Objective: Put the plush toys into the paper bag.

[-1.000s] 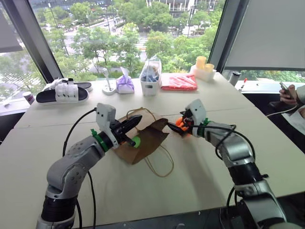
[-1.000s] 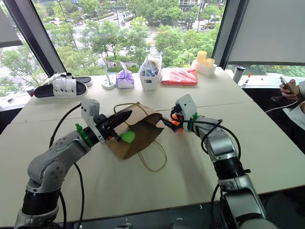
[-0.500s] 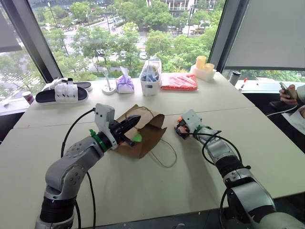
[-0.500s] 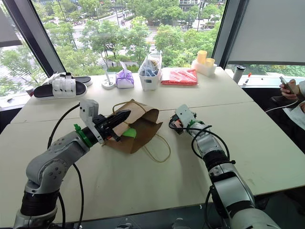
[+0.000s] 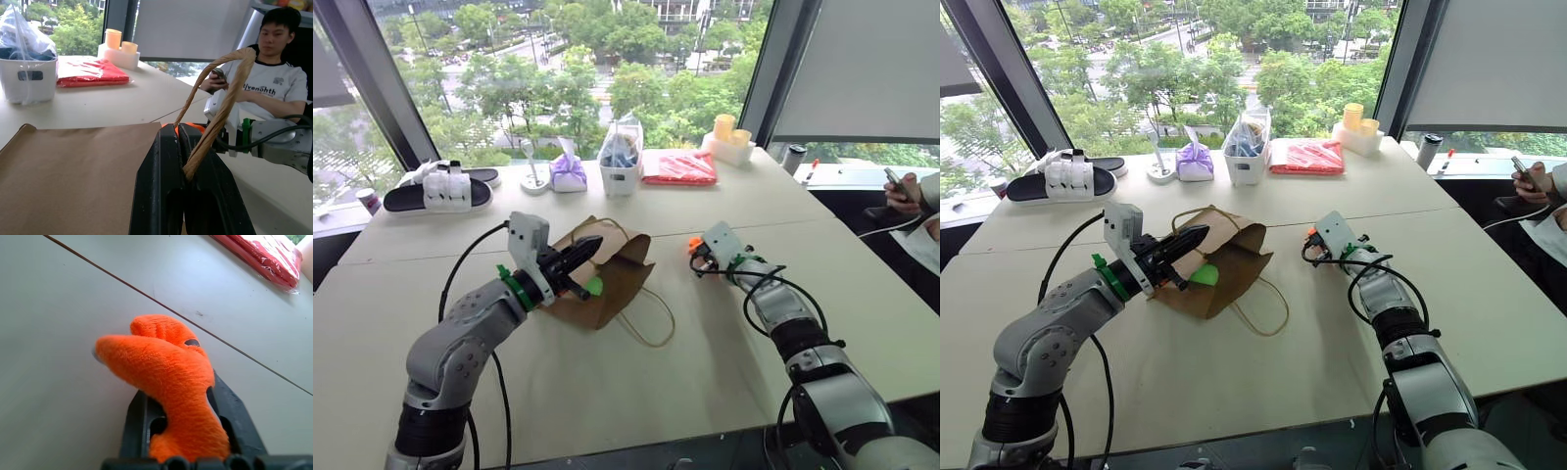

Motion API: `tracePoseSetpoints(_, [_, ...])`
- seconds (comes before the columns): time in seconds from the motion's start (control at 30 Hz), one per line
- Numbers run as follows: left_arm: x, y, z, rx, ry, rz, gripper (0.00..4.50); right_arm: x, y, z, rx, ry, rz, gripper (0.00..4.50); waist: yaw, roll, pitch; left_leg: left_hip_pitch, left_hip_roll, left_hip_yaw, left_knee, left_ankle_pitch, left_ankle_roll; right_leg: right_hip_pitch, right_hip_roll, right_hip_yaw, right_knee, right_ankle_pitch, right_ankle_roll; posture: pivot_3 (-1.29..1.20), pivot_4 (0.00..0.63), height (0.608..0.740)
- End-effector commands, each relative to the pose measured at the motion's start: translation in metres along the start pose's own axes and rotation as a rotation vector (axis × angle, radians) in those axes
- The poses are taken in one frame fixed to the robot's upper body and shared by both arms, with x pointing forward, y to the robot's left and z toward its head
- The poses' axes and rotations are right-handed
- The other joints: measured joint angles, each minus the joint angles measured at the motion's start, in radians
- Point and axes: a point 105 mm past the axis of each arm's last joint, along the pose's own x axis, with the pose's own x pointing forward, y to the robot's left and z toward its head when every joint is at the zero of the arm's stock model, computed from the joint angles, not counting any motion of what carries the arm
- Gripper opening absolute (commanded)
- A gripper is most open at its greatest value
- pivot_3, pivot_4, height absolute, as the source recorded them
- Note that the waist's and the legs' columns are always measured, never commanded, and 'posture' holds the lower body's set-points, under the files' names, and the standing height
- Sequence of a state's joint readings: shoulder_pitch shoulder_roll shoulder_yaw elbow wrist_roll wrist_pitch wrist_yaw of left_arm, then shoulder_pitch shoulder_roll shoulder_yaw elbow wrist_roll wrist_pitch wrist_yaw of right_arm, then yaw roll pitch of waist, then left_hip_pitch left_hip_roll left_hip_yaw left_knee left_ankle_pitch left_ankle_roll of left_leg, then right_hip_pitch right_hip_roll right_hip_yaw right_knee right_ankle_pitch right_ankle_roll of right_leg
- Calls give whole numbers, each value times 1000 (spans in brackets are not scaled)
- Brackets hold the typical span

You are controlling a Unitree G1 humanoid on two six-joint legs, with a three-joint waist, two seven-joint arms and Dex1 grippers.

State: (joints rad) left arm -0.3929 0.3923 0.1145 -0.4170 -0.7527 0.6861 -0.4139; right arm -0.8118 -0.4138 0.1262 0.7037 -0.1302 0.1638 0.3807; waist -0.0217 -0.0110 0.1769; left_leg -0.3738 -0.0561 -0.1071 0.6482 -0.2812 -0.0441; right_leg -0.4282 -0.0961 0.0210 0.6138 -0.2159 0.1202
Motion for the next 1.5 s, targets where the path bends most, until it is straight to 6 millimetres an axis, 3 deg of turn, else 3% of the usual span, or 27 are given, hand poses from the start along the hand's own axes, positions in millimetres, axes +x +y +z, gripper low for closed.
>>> tracePoseSetpoints(0.03, [-2,-4,18,43,-36,-43,0,-17,14,36,100,-127,145,22,2,0,0,0,0,0,0,0,0,0,0,0,0,0,0,0,150,740])
tracePoseSetpoints(0.13, [-3,-2,21,36,-29,-59,0,-45,28,56,161,-184,278,22,5,1,0,0,0,-1,0,0,0,0,0,0,0,0,0,0,150,740])
tracePoseSetpoints(0.3, [-4,0,23,26,-11,-79,0,-90,61,71,187,-209,482,22,9,1,0,-1,0,-2,0,0,0,0,0,-1,0,0,0,0,150,740])
tracePoseSetpoints(0.4, [-3,0,23,19,-4,-93,0,-101,81,79,202,-224,545,22,6,0,0,0,0,-2,0,0,0,1,0,-2,0,0,0,0,150,740])
tracePoseSetpoints(0.6, [1,-2,24,9,-1,-114,0,-87,113,93,240,-244,574,22,5,0,0,0,0,-2,0,0,0,1,0,-2,0,0,0,0,150,740])
tracePoseSetpoints(1.07, [-1,-16,22,-11,9,-161,0,-32,156,142,245,-398,498,22,-1,0,0,0,0,-2,0,0,-1,-2,0,-1,2,0,0,0,150,740])
tracePoseSetpoints(1.3, [-1,-17,23,-24,0,-161,0,-13,174,142,251,-403,468,22,2,0,0,0,0,-3,-1,1,-1,-1,0,-1,2,0,0,0,150,740])
tracePoseSetpoints(1.33, [-2,-17,23,-24,0,-160,0,-12,176,142,246,-404,469,964,2,0,0,0,0,-3,0,1,-1,-2,0,-1,2,0,0,0,150,740])
tracePoseSetpoints(1.4, [-2,-16,24,-27,-3,-153,0,-12,177,139,252,-403,468,1779,1,0,0,0,0,-3,-1,1,-1,-2,0,-1,2,0,0,0,150,740])
tracePoseSetpoints(1.5, [-3,-14,25,-28,-8,-144,0,-13,176,134,243,-398,470,3343,0,0,0,0,0,-3,-1,1,-1,-2,0,-1,2,0,0,0,150,740])
